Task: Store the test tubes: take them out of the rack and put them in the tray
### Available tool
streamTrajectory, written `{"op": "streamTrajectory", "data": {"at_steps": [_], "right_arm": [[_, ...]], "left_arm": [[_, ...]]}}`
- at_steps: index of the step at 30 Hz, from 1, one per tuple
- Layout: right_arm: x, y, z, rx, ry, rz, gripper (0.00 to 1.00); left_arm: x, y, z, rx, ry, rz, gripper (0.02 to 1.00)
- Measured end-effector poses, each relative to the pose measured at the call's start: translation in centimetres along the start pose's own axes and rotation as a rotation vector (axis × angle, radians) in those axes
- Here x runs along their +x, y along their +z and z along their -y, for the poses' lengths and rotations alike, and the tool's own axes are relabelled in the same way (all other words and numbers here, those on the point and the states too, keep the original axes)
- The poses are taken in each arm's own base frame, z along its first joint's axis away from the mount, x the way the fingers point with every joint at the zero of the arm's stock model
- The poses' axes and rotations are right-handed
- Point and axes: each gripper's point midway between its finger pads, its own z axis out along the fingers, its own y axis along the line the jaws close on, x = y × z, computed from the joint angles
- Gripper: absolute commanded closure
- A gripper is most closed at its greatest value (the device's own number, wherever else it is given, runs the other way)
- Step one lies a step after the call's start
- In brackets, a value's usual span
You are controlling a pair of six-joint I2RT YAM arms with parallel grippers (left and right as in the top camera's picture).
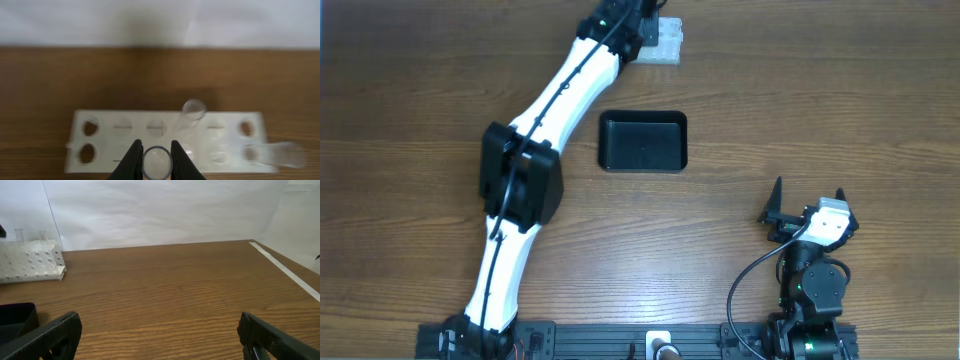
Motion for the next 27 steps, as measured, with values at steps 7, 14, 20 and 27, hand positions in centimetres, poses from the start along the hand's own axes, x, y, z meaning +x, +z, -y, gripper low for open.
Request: {"op": "streamTrajectory", "data": {"at_steps": [7, 14, 20, 27], "right_arm": [[0.0, 0.0, 0.0, 0.0, 0.0, 0.0, 0.007], [0.0, 0.0, 0.0, 0.0, -0.001, 0.0, 0.009], [0.0, 0.0, 0.0, 0.0, 0.0, 0.0, 0.009], [0.0, 0.0, 0.0, 0.0, 0.0, 0.0, 0.007]], "left_arm": [[-9.1, -15.4, -1.7, 0.055, -0.057, 0.174, 0.943], [-3.3, -22.9, -4.5, -0.025, -0.139, -0.072, 0.965], [5.9, -16.1, -2.7, -0.156, -0.143, -0.355, 0.958], [12.4, -10.6, -1.3, -0.218, -0.11, -0.516, 0.956]]}}
